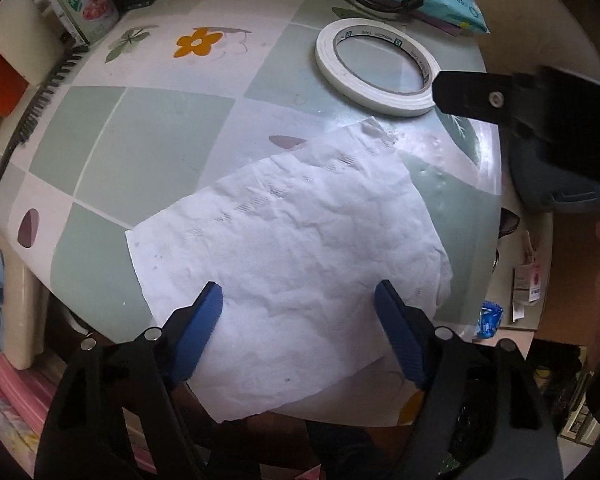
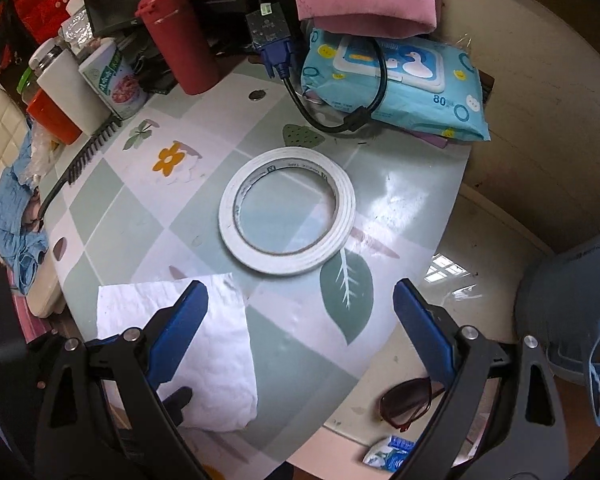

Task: Collect trash
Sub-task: 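Move the left gripper to the crumpled white tissue and pinch it, then grasp the white tape roll rim with the right gripper while the left holds the tissue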

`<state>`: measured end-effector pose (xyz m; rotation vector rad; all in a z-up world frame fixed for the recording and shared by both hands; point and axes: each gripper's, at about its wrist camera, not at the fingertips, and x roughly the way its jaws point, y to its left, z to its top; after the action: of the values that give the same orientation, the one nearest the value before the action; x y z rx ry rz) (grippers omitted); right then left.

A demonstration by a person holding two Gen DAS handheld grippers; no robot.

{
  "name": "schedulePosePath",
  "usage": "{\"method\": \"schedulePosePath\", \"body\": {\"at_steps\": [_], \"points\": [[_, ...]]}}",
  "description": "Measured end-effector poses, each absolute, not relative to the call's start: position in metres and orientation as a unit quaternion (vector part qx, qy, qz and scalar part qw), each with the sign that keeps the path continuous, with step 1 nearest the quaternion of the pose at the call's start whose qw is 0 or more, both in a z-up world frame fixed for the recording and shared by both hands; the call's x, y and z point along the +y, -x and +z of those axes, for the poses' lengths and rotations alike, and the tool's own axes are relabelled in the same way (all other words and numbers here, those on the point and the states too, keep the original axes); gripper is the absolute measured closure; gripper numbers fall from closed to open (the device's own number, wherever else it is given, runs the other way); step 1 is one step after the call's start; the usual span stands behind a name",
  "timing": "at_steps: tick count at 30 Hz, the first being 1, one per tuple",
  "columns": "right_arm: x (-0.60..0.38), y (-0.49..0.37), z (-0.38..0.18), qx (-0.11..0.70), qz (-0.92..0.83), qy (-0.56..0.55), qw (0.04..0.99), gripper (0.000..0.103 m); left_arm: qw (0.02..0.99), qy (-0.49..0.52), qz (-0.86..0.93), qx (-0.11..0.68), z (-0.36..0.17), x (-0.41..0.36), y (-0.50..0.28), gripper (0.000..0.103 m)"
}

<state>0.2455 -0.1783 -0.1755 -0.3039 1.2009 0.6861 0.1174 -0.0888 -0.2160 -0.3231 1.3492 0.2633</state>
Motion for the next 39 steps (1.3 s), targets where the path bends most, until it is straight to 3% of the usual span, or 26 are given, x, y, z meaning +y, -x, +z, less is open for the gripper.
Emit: {"method": "schedulePosePath", "body": {"at_steps": [11,14,16,22,24,26,39], "points": [[-0.170,-0.258,-0.189,0.550,0.311,0.156,0.759,0.010,0.767,0.117,0.137,0.616,-0.218,-0.096,-0.120,0.046],[-0.169,-0.260,-0.192,0.551,0.310,0.155,0.759,0.010,0.775,0.111,0.130,0.609,-0.214,-0.095,-0.121,0.072],[-0.168,-0.262,-0.194,0.552,0.309,0.152,0.759,0.010,0.778,0.117,0.121,0.605,-0.213,-0.093,-0.123,0.098],[-0.164,-0.268,-0.196,0.553,0.311,0.142,0.760,0.010,0.781,0.132,0.104,0.601,-0.214,-0.091,-0.123,0.101],[-0.161,-0.271,-0.198,0.553,0.313,0.140,0.759,0.014,0.780,0.148,0.101,0.600,-0.211,-0.081,-0.121,0.101],[-0.157,-0.275,-0.201,0.559,0.315,0.138,0.754,0.027,0.778,0.163,0.102,0.598,-0.210,-0.076,-0.119,0.101],[-0.140,-0.294,-0.218,0.566,0.299,0.154,0.753,0.042,0.775,0.189,0.101,0.595,-0.207,-0.063,-0.116,0.101]]}}
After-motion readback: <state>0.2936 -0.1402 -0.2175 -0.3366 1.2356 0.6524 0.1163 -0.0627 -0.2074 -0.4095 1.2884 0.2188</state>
